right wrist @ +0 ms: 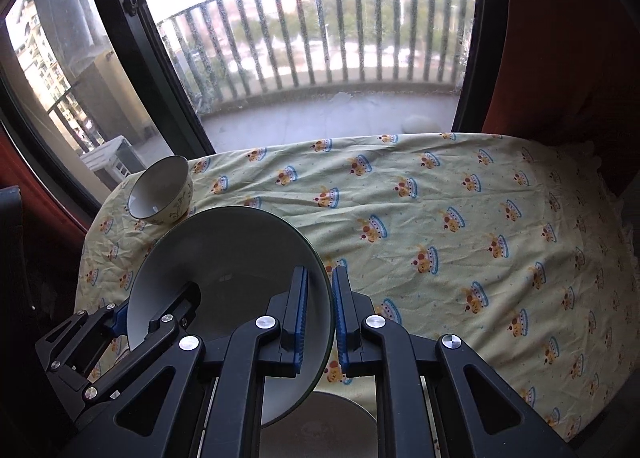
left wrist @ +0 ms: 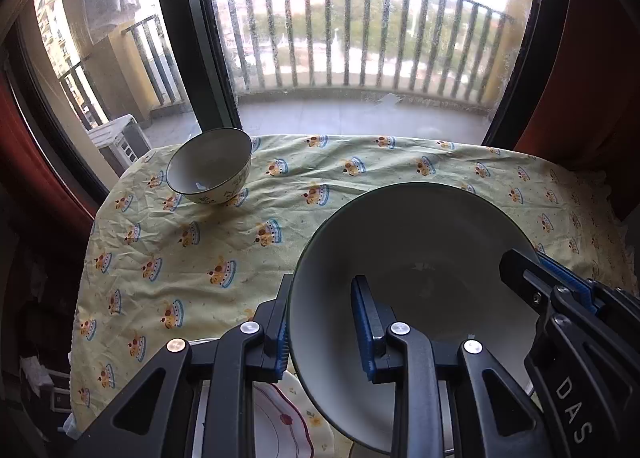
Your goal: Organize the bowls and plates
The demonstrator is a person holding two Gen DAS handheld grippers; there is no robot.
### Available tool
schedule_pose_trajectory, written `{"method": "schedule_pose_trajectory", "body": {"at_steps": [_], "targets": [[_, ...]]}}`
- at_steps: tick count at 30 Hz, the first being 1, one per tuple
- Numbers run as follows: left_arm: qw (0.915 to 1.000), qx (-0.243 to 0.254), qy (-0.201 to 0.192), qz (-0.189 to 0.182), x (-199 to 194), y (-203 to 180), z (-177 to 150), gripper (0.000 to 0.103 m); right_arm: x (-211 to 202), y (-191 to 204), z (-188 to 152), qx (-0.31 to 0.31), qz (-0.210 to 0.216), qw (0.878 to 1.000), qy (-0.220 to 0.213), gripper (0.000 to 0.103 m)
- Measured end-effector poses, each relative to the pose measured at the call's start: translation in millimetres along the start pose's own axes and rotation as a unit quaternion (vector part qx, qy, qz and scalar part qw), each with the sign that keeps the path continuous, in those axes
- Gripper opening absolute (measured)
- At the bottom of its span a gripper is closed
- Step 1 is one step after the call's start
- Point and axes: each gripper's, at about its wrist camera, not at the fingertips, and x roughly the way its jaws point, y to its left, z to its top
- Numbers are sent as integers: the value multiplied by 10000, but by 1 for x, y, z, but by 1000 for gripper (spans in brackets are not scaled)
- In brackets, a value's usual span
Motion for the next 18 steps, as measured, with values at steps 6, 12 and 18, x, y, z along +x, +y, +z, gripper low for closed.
{"method": "schedule_pose_trajectory", "body": {"at_steps": [6, 12, 18], "targets": [[10000, -34, -46, -1, -15, -5, -21, 26, -24, -5, -20, -72, 15, 10000, -46, 16], [10000, 11, 4, -16, -23, -12, -44, 26, -36, -13, -46, -49, 65, 10000, 33, 16], [9999, 72, 122, -81, -21, -22, -66, 26, -39, -24, -67, -52, -1, 9999, 102, 16]]}}
